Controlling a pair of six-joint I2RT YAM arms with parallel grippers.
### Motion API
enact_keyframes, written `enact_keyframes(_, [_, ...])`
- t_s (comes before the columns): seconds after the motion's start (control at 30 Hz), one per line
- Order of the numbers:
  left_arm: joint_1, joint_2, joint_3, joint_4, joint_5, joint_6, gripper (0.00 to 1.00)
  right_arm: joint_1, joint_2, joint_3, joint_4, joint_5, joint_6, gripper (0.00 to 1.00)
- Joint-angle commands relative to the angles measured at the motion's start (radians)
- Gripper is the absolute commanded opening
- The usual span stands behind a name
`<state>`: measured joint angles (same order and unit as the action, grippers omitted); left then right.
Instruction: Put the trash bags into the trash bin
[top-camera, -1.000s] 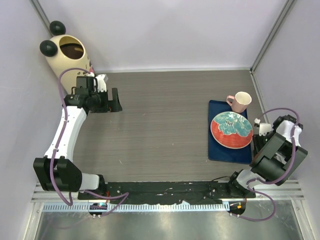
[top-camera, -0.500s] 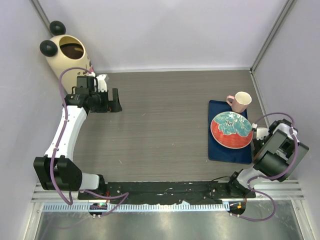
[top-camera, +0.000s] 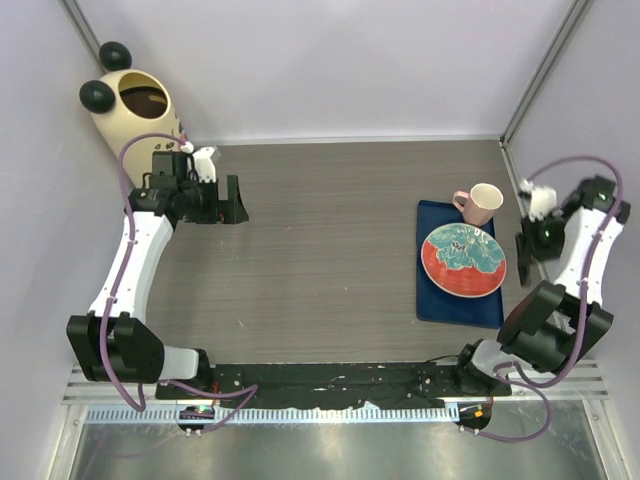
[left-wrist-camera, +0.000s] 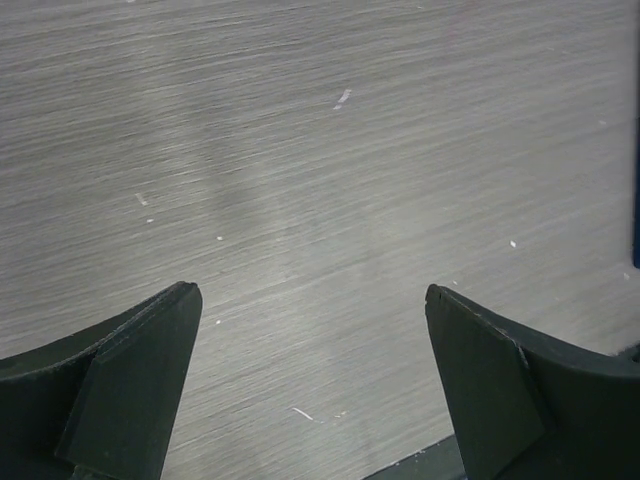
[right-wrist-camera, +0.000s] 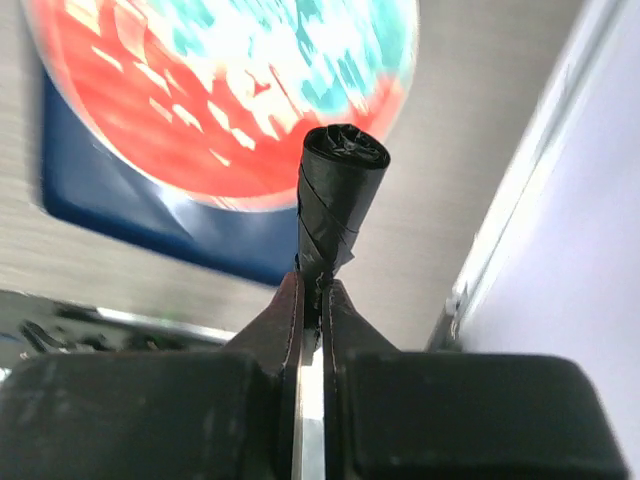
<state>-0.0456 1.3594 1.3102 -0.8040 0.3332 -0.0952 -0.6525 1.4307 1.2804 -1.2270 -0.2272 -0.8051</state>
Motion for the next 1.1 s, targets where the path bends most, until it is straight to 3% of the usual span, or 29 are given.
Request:
enact_keyframes(0.0, [-0.002, -0.112, 0.008, 0.072, 0.214, 0.067, 1.0, 0.253, -0.047, 0.213, -0.229, -0.337, 0.176, 0.01])
enact_keyframes(0.03, [-0.002, -0.137, -0.03, 0.135, 0.243, 0.072, 1.0, 0.386, -0.046, 0.233, -0.204, -0.375, 0.228, 0.01])
enact_keyframes(0.07, [-0.002, -0.166, -0.057, 0.173, 0.3, 0.072, 1.0, 0.442, -0.047, 0.247, -0.168, -0.411, 0.345, 0.01])
enact_keyframes(0.13, [-0.003, -0.233, -0.121, 0.259, 0.363, 0.071, 1.0, 0.539, -0.039, 0.241, -0.059, -0.549, 0.42, 0.01])
enact_keyframes(0.3, [-0.023, -0.263, -0.213, 0.412, 0.711, 0.028, 1.0, 0.727, 0.062, 0.31, -0.1, -0.733, 0.327, 0.01])
enact_keyframes(0.33, [-0.054, -0.261, -0.226, 0.51, 0.727, -0.027, 1.0, 0.758, 0.072, 0.321, -0.091, -0.767, 0.325, 0.01])
enact_keyframes(0.5, [-0.198, -0.223, -0.285, 0.799, 0.713, -0.231, 0.98, 0.997, 0.146, 0.376, -0.017, -0.847, 0.343, 0.01])
enact_keyframes(0.67, [-0.279, -0.137, -0.321, 1.202, 0.702, -0.614, 0.98, 1.1, 0.204, 0.433, -0.006, -0.879, 0.345, 0.01])
enact_keyframes(0.73, [-0.309, -0.103, -0.328, 1.296, 0.692, -0.672, 0.98, 1.125, 0.237, 0.454, 0.007, -0.886, 0.357, 0.01])
enact_keyframes(1.07, [-0.372, -0.033, -0.38, 1.483, 0.644, -0.83, 0.97, 1.133, 0.293, 0.516, 0.069, -0.92, 0.44, 0.01])
